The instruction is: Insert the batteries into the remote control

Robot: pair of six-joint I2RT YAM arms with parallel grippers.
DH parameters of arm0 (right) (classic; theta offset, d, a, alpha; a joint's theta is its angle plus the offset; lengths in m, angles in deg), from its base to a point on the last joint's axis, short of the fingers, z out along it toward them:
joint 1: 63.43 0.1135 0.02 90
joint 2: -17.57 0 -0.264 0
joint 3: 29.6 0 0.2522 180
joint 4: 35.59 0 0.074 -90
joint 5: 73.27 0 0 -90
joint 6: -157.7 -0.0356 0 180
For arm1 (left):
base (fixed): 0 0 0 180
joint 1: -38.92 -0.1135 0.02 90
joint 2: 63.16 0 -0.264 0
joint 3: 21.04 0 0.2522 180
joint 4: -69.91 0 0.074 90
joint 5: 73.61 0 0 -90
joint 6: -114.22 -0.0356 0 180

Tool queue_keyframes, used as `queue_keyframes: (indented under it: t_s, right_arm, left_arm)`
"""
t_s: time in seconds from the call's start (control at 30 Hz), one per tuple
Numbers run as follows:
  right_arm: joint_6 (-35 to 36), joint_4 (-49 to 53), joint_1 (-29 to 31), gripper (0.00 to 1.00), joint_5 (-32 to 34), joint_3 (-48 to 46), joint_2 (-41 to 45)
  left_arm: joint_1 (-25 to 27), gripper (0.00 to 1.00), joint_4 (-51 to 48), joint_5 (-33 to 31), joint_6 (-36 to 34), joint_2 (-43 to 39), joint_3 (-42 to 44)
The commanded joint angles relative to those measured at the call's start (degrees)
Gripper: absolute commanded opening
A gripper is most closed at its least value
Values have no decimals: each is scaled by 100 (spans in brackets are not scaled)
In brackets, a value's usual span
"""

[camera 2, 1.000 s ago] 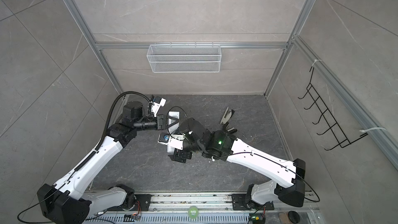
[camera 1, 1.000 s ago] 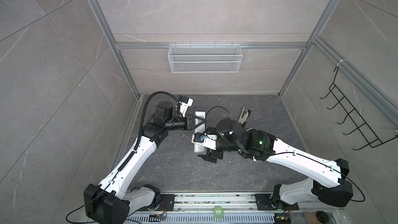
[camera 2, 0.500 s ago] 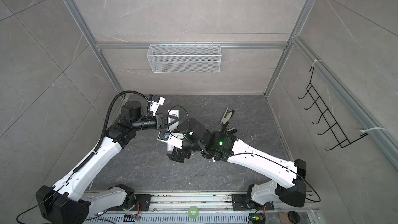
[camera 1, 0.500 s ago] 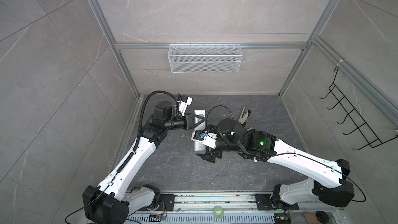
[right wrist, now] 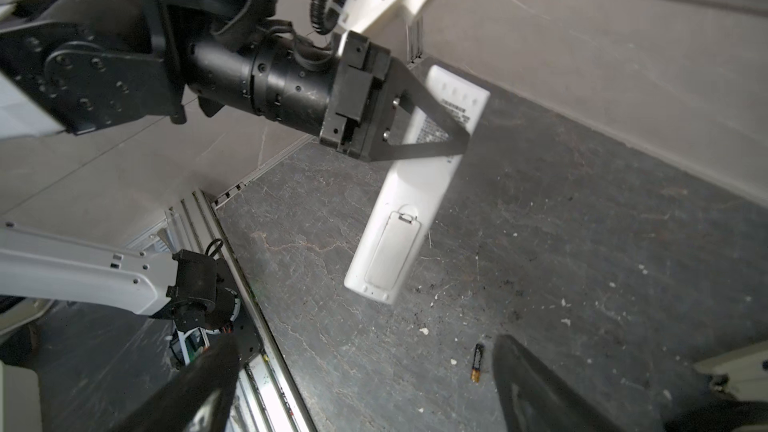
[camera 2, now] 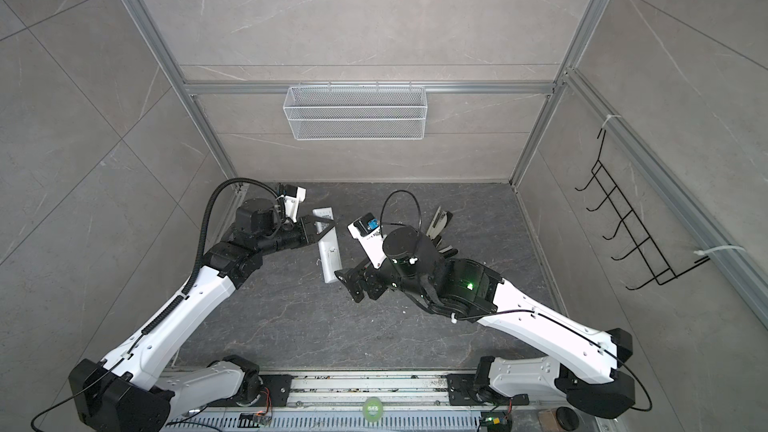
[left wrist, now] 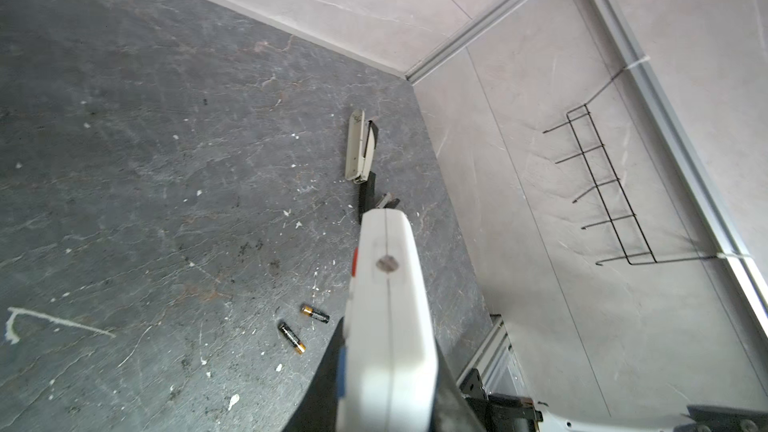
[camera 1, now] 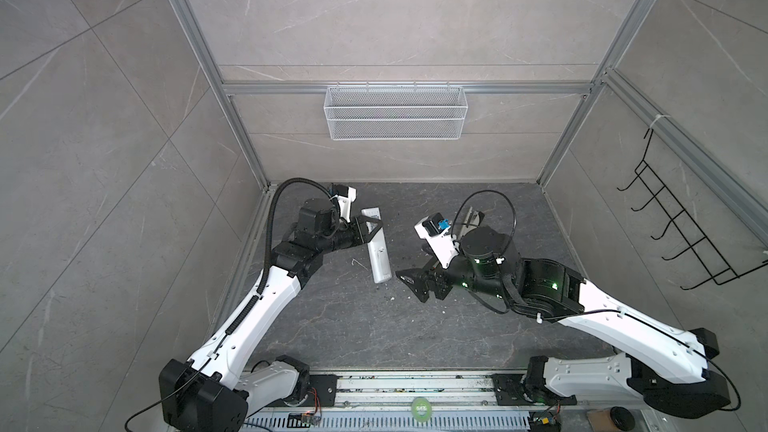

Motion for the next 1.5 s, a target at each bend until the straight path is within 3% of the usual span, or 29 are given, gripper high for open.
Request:
queue_keyframes:
  t_s: [0.0,0.17,0.5,1.03,1.47]
  right_arm:
    - [-970,-288,-243,96,-345,-243,-321]
    - [-1168,-765,-699,92,-1099,-361,-734]
    - [-1219,-1280,-1009,83,-1708,-574,-1229]
    - [-1367,-1527,-1118,71,-1734,-767,-1601]
    - [-1430,-1663,-1118,52,-1888,-794,-1744]
  left_arm:
    - [229,0,110,-579,142,-27,-23]
    - [508,0,-58,-1008,65,5,-67]
    - [647,0,-139,-1082,-47,166,-179]
    - [709,0,-86,-1089,-67,274,-199]
    - [717,0,-44,-1048,-71,184,-146]
